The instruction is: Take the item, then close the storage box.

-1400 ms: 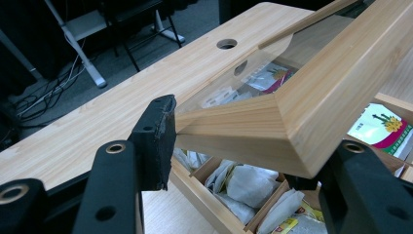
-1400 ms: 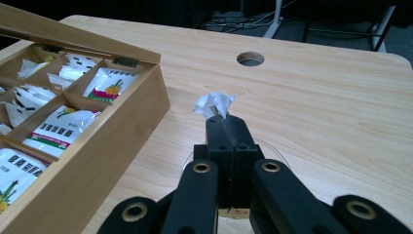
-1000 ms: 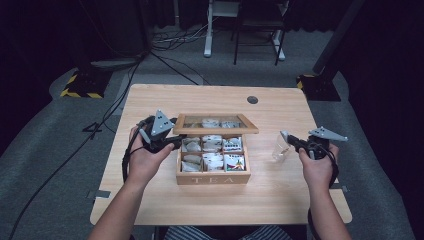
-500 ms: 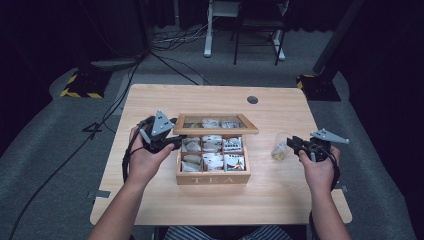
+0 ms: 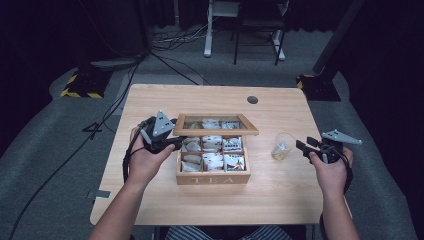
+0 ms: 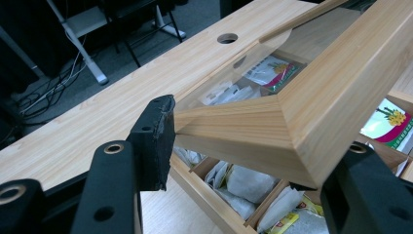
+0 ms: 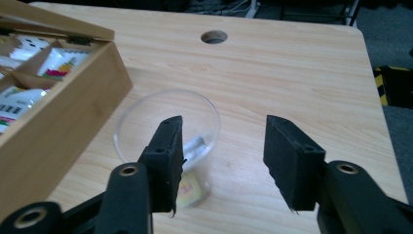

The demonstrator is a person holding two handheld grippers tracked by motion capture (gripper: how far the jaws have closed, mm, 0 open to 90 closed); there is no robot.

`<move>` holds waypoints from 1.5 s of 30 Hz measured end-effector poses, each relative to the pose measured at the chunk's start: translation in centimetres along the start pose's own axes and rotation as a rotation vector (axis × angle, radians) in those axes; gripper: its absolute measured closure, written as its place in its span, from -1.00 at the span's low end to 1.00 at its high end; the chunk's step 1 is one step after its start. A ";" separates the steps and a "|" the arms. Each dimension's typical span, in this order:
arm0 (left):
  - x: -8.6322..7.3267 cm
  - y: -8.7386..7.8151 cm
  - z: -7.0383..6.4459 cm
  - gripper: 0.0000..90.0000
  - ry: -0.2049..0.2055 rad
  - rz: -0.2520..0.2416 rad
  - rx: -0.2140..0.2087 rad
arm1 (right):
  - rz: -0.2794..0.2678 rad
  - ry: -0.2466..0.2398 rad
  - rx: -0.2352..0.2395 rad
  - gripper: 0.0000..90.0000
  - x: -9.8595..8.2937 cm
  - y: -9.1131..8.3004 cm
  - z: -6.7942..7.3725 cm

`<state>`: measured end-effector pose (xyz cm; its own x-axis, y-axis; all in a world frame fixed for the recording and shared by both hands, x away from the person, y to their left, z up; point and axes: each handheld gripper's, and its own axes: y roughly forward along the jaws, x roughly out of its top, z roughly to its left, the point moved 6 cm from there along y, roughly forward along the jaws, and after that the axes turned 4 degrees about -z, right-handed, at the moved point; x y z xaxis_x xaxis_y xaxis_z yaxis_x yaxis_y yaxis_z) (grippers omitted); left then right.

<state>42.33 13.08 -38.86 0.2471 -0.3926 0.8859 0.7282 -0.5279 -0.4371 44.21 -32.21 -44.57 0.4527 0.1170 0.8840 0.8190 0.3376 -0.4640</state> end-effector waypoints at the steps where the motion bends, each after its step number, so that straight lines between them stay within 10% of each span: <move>1: 0.0 0.0 0.0 0.01 0.000 0.001 0.001 | 0.005 0.002 -0.004 0.08 -0.1 -0.1 -0.2; 21: -1.5 -0.2 -1.4 -0.20 -0.055 0.108 -0.028 | 0.043 0.063 0.019 0.07 -3.3 0.1 -2.2; 45: -4.1 -1.6 -3.3 -0.16 -0.135 0.200 -0.087 | 0.052 0.080 0.056 0.07 -3.0 1.5 -2.6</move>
<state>38.05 13.09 -42.33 0.4679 -0.3950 0.7906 0.6000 -0.5148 -0.6123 44.96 -34.48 -48.09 0.5228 0.0616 0.8502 0.7734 0.3852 -0.5035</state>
